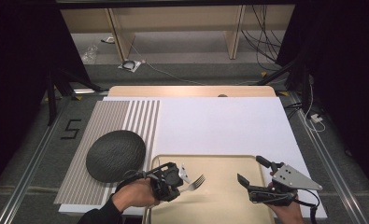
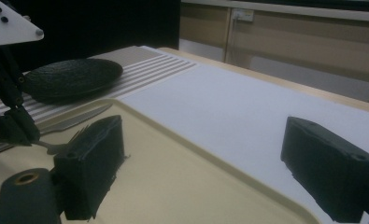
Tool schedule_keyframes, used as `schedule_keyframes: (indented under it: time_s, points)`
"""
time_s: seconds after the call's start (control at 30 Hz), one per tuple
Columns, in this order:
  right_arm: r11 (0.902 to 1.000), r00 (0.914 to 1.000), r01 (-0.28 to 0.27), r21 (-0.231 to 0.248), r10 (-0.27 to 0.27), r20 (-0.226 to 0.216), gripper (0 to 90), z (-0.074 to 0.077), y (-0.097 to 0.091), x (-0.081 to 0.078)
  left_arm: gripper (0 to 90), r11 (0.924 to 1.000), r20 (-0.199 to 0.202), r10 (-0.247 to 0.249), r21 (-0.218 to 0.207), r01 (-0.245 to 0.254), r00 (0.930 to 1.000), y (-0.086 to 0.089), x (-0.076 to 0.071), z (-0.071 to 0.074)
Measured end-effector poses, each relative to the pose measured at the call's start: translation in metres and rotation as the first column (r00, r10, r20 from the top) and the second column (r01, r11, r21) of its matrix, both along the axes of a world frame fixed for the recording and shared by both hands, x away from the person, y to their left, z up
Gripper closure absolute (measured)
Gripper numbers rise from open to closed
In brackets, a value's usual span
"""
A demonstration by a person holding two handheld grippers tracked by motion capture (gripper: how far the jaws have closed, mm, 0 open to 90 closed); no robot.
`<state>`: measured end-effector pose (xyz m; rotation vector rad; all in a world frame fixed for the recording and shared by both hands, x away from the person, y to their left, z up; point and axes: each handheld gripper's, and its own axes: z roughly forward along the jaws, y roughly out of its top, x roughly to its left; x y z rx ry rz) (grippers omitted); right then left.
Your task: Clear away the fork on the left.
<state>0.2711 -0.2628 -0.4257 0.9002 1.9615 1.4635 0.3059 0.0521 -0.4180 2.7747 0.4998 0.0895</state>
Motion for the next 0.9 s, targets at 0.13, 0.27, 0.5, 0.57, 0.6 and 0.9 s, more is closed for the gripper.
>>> schedule_keyframes:
  time_s: [0.13, 0.27, 0.5, 0.57, 0.6, 0.9]
  points:
    - [1.0000, 1.0000, 0.003, -0.003, -0.003, -0.007, 14.2, 0.000, 0.000, 0.000, 84.0, 0.9997, -0.013, -0.021, 0.010, 0.021, 0.9997, -0.007, -0.006, -0.004]
    - [1.0000, 1.0000, 0.002, 0.005, -0.002, 0.000, 14.3, 0.000, 0.000, 0.000, 84.0, 0.9996, -0.021, -0.023, 0.015, 0.023, 0.9995, -0.010, -0.009, -0.006]
    - [1.0000, 1.0000, 0.002, 0.003, -0.002, 0.001, 14.3, 0.000, 0.000, 0.000, 84.0, 0.9990, -0.044, -0.037, 0.024, 0.038, 0.9984, -0.017, -0.014, -0.012]
    - [1.0000, 1.0000, 0.002, 0.000, -0.002, 0.000, 14.3, 0.000, 0.000, 0.000, 83.9, 0.9988, -0.053, -0.039, 0.026, 0.040, 0.9979, -0.018, -0.015, -0.014]
    - [1.0000, 1.0000, 0.002, 0.000, -0.002, 0.001, 14.3, 0.000, 0.000, 0.000, 84.0, 0.9988, -0.057, -0.039, 0.028, 0.041, 0.9976, -0.019, -0.016, -0.015]
    - [1.0000, 1.0000, 0.002, -0.004, -0.002, 0.000, 14.4, 0.001, 0.000, -0.001, 83.9, 0.9974, -0.084, -0.049, 0.049, 0.053, 0.9952, -0.021, -0.018, -0.023]
